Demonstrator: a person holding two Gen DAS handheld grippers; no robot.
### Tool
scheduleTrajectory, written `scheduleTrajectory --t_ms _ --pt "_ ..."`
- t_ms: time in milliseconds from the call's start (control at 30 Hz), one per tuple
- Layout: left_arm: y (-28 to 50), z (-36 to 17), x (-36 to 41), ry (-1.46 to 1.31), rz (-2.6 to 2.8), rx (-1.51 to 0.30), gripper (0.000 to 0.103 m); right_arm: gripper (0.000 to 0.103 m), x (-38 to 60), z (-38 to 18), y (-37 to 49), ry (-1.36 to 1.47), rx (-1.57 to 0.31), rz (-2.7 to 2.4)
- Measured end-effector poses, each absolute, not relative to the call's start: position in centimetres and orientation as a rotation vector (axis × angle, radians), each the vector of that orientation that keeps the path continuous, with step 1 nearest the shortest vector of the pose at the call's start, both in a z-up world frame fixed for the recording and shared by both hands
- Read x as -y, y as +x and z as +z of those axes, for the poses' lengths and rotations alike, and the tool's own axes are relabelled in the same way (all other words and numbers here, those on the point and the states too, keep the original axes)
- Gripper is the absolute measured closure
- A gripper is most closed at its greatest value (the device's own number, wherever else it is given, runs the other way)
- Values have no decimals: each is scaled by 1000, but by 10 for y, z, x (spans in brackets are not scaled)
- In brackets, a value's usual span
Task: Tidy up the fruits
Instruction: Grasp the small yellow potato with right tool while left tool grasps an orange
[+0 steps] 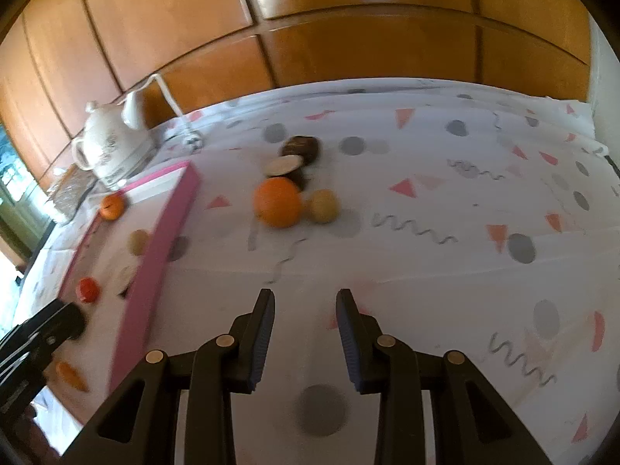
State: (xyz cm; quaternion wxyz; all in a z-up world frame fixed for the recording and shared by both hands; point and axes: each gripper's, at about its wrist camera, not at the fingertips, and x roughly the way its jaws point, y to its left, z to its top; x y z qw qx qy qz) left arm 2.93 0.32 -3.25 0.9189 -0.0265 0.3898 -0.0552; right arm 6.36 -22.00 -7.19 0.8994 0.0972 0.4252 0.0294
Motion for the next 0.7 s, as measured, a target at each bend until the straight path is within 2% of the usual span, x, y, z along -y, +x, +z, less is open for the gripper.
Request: scheduleTrajectory --t_ms 700 --pt "44 -34 10 -55 -162 -821 54 74 233 -82 135 181 -895 64"
